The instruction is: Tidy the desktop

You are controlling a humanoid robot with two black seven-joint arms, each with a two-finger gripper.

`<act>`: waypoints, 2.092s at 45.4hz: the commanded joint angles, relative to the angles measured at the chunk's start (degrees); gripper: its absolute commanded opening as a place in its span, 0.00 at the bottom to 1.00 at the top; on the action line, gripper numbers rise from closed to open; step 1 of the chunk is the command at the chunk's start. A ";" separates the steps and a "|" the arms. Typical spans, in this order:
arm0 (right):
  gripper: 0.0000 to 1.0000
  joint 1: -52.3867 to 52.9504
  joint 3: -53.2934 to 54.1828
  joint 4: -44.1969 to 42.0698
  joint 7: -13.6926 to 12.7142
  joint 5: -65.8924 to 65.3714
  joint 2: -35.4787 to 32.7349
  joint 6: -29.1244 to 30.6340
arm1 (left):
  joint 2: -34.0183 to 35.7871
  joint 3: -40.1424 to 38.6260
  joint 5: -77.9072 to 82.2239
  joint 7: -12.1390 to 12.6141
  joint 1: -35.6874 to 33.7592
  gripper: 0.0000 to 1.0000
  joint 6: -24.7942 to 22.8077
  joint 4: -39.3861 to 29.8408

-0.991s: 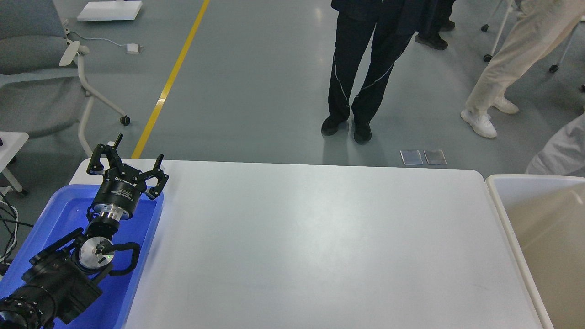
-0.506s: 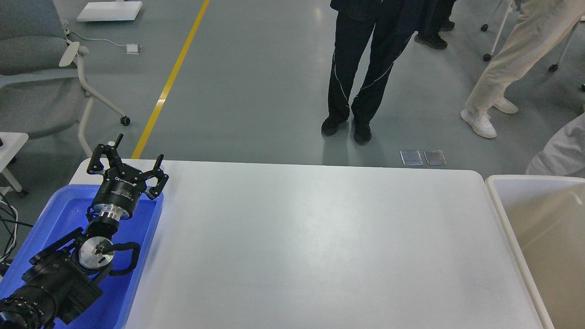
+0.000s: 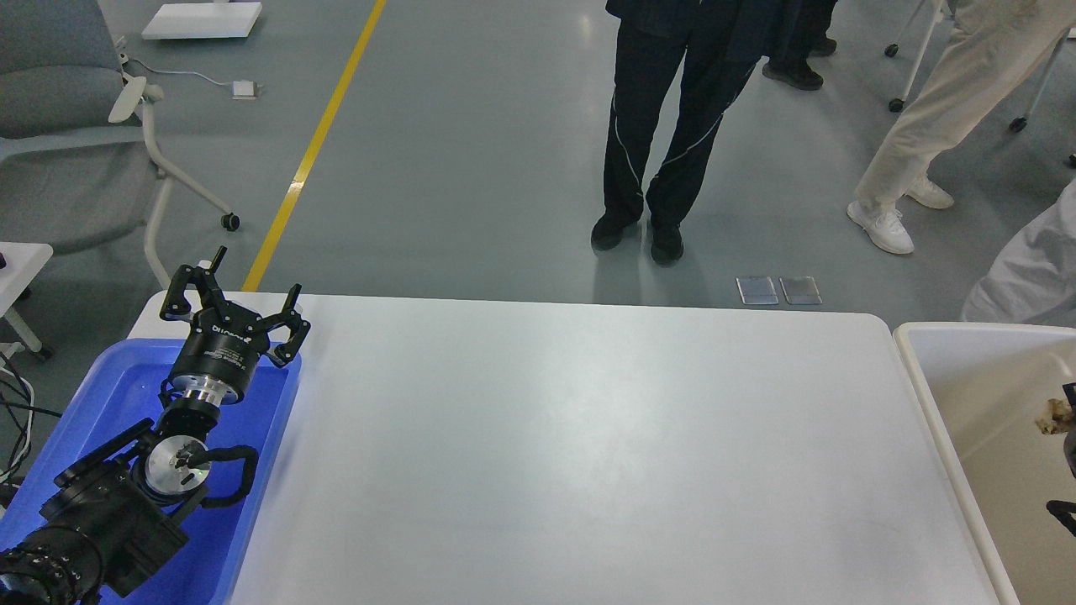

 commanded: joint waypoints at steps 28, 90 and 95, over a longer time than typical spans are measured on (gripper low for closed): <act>0.99 0.21 -0.06 0.40 0.07 0.20 0.57 -2.48 | 0.02 0.00 0.00 0.00 0.02 1.00 0.00 0.00; 1.00 6.90 46.61 50.50 19.06 -0.68 -20.18 3.94 | -0.07 0.00 0.00 0.00 0.02 1.00 0.00 0.00; 1.00 5.84 46.70 50.50 19.23 -0.68 -18.33 5.61 | 0.02 0.00 0.00 0.00 0.02 1.00 0.00 0.00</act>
